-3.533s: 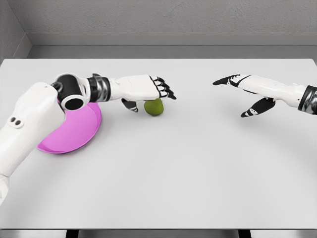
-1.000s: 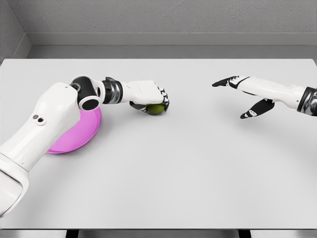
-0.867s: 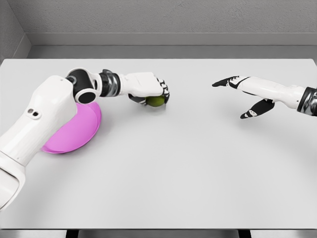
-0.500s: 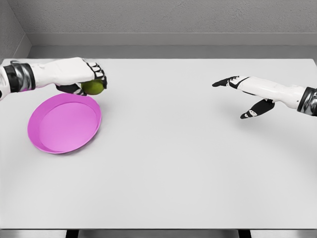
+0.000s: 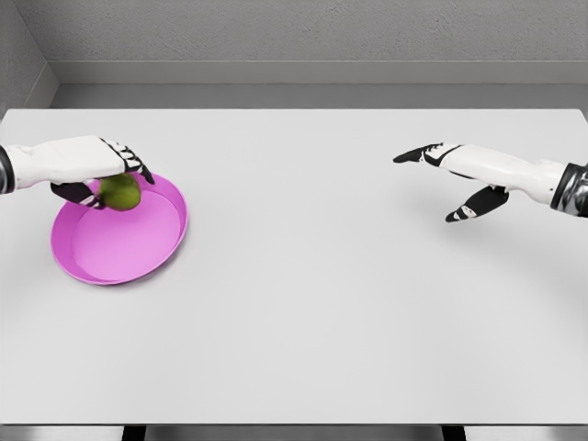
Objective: Put the apple on the plate with both arms
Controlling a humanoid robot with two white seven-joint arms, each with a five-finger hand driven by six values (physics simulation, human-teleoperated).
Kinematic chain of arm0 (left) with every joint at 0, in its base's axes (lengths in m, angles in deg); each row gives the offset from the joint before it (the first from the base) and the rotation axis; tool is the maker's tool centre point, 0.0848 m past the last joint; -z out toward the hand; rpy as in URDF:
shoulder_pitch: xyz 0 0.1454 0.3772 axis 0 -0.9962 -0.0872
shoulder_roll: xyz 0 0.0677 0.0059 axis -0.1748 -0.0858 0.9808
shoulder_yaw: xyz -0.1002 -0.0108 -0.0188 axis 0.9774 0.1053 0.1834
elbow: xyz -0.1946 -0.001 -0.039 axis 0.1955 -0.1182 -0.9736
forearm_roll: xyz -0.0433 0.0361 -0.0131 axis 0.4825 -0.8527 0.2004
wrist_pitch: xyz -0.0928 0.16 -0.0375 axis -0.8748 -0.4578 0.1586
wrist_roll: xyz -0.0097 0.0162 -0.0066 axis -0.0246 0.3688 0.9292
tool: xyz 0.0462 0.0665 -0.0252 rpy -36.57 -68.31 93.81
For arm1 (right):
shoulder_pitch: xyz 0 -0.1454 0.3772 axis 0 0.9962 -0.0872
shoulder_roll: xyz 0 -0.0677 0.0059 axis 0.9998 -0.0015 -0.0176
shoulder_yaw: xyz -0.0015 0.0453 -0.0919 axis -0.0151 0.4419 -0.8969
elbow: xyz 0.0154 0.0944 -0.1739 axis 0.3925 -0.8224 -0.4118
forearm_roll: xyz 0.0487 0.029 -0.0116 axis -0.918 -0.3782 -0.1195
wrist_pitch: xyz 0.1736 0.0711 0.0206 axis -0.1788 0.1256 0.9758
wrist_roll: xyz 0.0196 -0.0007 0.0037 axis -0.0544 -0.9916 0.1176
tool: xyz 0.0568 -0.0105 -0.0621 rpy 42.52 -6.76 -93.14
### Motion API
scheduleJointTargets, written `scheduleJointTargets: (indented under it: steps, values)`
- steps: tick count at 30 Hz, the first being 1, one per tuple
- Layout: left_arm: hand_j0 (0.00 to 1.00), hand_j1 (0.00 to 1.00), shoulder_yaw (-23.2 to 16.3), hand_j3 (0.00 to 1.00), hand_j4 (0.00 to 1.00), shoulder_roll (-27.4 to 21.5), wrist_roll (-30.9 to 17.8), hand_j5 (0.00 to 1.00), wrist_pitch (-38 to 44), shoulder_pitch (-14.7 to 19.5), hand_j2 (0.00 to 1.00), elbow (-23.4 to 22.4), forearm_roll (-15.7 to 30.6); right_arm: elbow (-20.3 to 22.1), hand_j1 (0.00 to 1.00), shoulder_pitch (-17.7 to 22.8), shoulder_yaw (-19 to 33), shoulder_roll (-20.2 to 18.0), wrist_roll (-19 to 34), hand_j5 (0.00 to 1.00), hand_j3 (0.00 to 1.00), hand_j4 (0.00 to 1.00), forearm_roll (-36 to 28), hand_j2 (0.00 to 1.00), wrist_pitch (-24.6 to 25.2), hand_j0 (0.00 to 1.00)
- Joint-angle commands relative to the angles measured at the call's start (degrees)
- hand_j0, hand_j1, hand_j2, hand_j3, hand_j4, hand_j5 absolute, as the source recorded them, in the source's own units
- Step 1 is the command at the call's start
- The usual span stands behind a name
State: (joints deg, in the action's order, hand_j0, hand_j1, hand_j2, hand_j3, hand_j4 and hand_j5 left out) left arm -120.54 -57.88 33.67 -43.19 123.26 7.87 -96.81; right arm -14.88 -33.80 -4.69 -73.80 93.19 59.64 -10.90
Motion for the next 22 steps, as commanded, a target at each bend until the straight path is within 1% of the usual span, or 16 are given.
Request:
scheduleJointTargets:
  steps: [1, 5, 6, 7, 8, 9, 10, 12, 13, 16, 18, 22]
  values:
    - [1.00, 1.00, 0.1, 1.00, 1.00, -0.1, 0.1, 1.00, 0.1, 0.0, 1.00, -0.5, 1.1, 0.0, 1.00, 0.0, 0.0, -0.1, 0.0, 1.00, 1.00, 1.00, -0.4, 1.00, 0.2, 1.00]
    - [1.00, 1.00, 0.1, 1.00, 1.00, -0.7, 0.1, 1.00, 0.1, 0.0, 1.00, -0.6, 2.9, 0.1, 1.00, 0.0, 0.0, -0.1, 0.0, 1.00, 1.00, 1.00, -0.5, 1.00, 0.2, 1.00]
    - [1.00, 1.00, 0.1, 1.00, 1.00, -0.8, 0.1, 1.00, 0.1, 0.0, 1.00, -2.5, 4.4, 0.0, 1.00, 0.0, 0.0, -0.1, 0.0, 1.00, 1.00, 1.00, -0.4, 1.00, 0.2, 1.00]
    - [1.00, 1.00, 0.1, 1.00, 1.00, -0.6, 0.4, 1.00, 0.1, 0.2, 1.00, -6.5, 8.1, 0.1, 1.00, 0.0, 0.0, -0.1, 0.0, 1.00, 1.00, 1.00, -0.4, 1.00, 0.2, 1.00]
    - [1.00, 1.00, 0.3, 1.00, 1.00, -0.7, 0.4, 1.00, 0.1, 0.6, 1.00, -10.2, 13.1, 0.1, 1.00, 0.0, 0.0, -0.1, 0.0, 1.00, 1.00, 1.00, -0.4, 1.00, 0.2, 1.00]
    - [1.00, 1.00, 1.8, 1.00, 1.00, -0.3, 0.4, 1.00, 0.1, 0.9, 1.00, -14.0, 16.0, 0.0, 1.00, 0.0, 0.0, -0.1, 0.0, 1.00, 1.00, 1.00, -0.5, 1.00, 0.2, 1.00]
    - [1.00, 1.00, 3.0, 1.00, 1.00, 0.1, 0.4, 1.00, 0.1, 0.8, 1.00, -16.8, 16.0, 0.0, 1.00, 0.0, 0.0, -0.1, 0.0, 1.00, 1.00, 1.00, -0.4, 1.00, 0.2, 1.00]
    - [1.00, 1.00, 4.8, 1.00, 1.00, 2.1, 0.3, 1.00, 0.1, 0.9, 1.00, -20.3, 16.0, 0.0, 1.00, 0.0, 0.0, -0.1, 0.0, 1.00, 1.00, 1.00, -0.4, 1.00, 0.2, 1.00]
    - [1.00, 1.00, 5.0, 1.00, 1.00, 2.3, 0.3, 1.00, 0.1, 0.9, 1.00, -22.6, 16.0, 0.0, 1.00, 0.0, 0.0, -0.1, 0.0, 1.00, 1.00, 1.00, -0.5, 1.00, 0.2, 1.00]
    - [1.00, 1.00, 6.3, 1.00, 1.00, 2.4, 0.3, 1.00, 0.1, 1.7, 1.00, -27.0, 16.0, 0.1, 1.00, 0.0, 0.0, -0.1, 0.0, 1.00, 1.00, 1.00, -0.4, 1.00, 0.2, 1.00]
    - [1.00, 1.00, 6.8, 1.00, 1.00, 3.0, 0.3, 1.00, 0.1, 1.7, 1.00, -28.9, 16.0, 0.1, 1.00, 0.0, 0.0, -0.1, 0.0, 1.00, 1.00, 1.00, -0.5, 1.00, 0.2, 1.00]
    - [1.00, 1.00, 6.8, 1.00, 1.00, 3.8, 0.3, 1.00, 0.1, 1.7, 1.00, -30.8, 15.9, 0.1, 1.00, 0.0, -0.1, -0.1, 0.0, 1.00, 1.00, 1.00, -0.5, 1.00, 0.2, 1.00]
